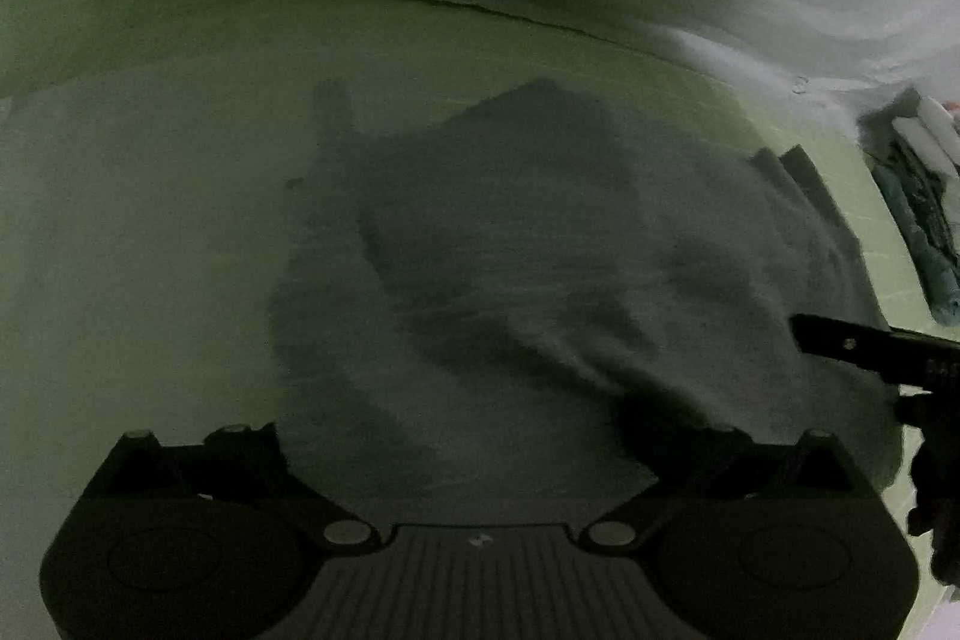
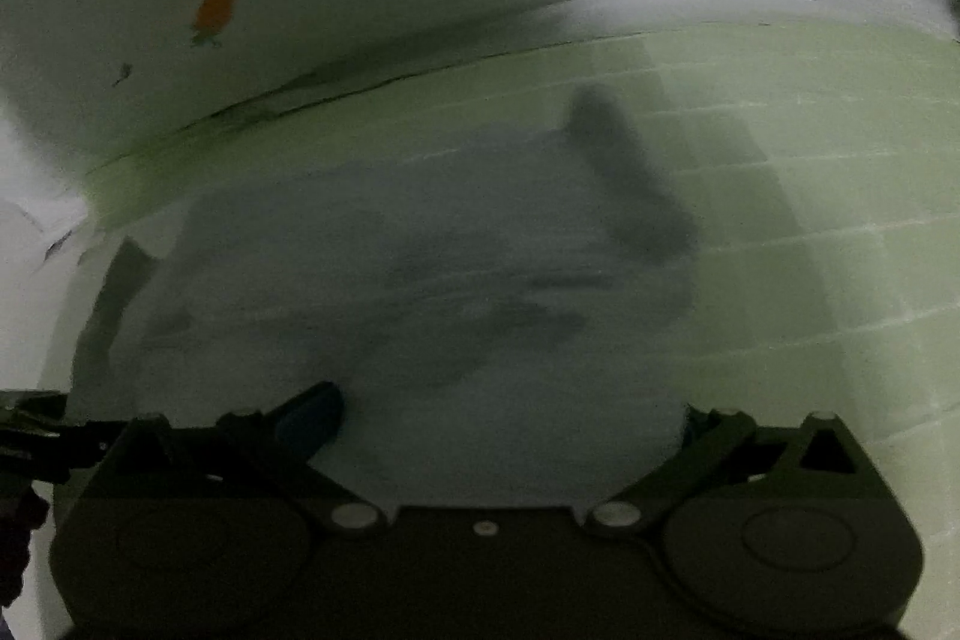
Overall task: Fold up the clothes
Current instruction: 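Lift the folded hoodie with both tools and carry it to the clothes stack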
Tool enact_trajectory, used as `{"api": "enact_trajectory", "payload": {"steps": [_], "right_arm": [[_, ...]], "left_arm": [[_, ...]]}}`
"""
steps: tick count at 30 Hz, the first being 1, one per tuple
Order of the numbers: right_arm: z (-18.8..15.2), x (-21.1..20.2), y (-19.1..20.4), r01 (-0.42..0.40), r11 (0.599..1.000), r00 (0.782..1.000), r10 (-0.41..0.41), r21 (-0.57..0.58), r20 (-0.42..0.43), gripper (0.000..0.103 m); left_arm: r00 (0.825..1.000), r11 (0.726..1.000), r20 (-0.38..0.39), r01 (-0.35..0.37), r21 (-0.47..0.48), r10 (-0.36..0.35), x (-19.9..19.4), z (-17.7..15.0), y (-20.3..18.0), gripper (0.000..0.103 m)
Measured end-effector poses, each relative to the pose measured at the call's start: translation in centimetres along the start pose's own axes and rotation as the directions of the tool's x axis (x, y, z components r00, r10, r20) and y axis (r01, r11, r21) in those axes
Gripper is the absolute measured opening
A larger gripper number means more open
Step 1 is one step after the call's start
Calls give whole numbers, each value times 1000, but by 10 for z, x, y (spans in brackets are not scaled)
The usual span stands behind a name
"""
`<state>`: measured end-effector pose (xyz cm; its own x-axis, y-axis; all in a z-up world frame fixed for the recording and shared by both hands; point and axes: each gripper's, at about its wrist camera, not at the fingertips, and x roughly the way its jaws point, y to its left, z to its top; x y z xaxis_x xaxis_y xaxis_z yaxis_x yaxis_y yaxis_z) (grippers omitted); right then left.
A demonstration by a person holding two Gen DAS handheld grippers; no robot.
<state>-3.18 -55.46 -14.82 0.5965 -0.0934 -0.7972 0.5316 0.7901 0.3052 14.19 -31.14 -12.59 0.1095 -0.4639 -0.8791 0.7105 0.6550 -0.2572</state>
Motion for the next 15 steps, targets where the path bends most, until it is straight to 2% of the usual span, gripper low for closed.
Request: {"api": "enact_trajectory", "payload": {"steps": [3,5,6,7,8,9,10,11,15], "right_arm": [[2,6,16,18,999,999,-19,-31,-36,103],[4,6,20,12,1000,999,-12,-8,-47,100],[4,3,21,8,1000,999,-8,-1,-50,92],[3,1,23,0,1000,999,0,5,-51,86],[1,-4,24,-17,1000,999,17,13,-48,69],[0,-7,25,-36,999,998,37,23,-43,50],[-4,-13,27,-51,998,998,52,32,-34,48],[-7,-19,29,-66,997,997,67,41,-24,46],[-22,-47,39,-102,994,995,100,45,28,42]], "left_arm": [[1000,1000,10,2,18,-2,2,-3,-11,99],[1000,1000,22,-5,20,5,0,-5,-18,86],[1000,1000,30,-9,12,8,-3,-6,-19,82],[999,1000,38,-12,5,12,-6,-7,-21,71],[999,1000,46,-16,-2,16,-9,-7,-23,54],[998,1000,54,-19,-9,20,-12,-8,-24,48],[998,1000,62,-22,-17,23,-15,-9,-26,37],[997,999,69,-29,-14,30,-19,-9,-28,33],[996,1000,90,-20,11,19,-35,-13,-43,27]]}}
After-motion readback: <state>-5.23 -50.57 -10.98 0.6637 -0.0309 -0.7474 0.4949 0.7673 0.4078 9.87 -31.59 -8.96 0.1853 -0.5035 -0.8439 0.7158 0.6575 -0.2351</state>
